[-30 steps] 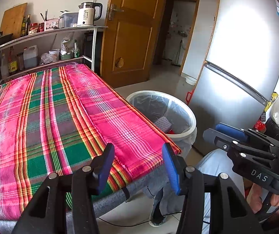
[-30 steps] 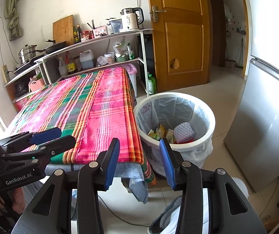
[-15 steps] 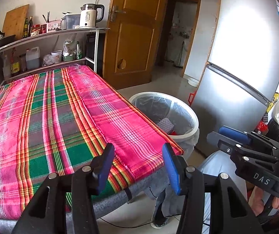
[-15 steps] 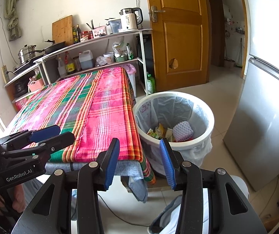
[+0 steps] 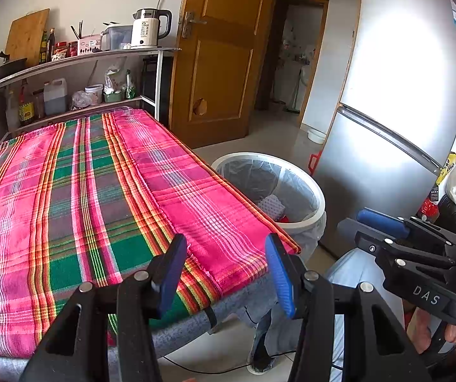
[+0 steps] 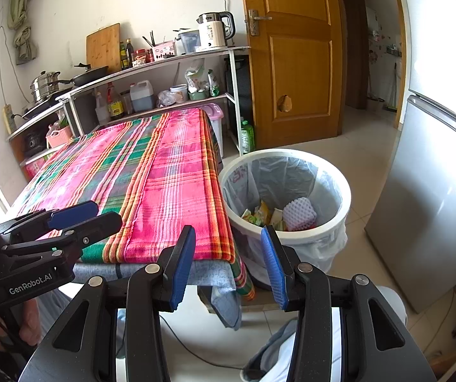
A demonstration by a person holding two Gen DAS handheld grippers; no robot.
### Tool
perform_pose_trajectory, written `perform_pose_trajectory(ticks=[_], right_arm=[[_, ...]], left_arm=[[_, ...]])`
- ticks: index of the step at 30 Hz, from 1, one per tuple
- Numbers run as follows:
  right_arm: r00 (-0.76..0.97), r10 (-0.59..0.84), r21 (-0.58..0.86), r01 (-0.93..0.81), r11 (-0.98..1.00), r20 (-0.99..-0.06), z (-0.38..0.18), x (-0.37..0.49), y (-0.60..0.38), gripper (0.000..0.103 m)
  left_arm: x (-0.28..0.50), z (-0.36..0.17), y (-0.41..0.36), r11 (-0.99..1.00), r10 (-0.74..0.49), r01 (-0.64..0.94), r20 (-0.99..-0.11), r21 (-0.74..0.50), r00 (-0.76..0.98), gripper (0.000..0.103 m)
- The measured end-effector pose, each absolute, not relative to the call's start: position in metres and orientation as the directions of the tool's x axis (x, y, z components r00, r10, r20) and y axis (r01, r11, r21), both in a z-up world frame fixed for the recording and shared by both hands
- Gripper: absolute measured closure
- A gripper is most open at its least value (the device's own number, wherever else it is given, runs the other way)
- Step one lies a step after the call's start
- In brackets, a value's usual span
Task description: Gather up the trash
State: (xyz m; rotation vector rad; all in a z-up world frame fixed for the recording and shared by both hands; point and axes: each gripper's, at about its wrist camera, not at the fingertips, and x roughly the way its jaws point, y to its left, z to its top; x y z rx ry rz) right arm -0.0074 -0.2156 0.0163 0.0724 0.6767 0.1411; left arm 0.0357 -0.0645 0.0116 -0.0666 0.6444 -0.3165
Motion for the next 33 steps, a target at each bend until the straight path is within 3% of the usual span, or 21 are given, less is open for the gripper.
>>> perform_pose_trajectory(ticks=[33], right_arm=[[0.771, 0.155, 0.111, -0.110, 0.988, -0.617, 0.0157, -0.0083, -0.2154, 0.059]], left_arm=[[0.0309, 0.0128, -0.0642, 0.953, -0.301, 0.262, -0.572, -0.151, 0.763, 0.050]])
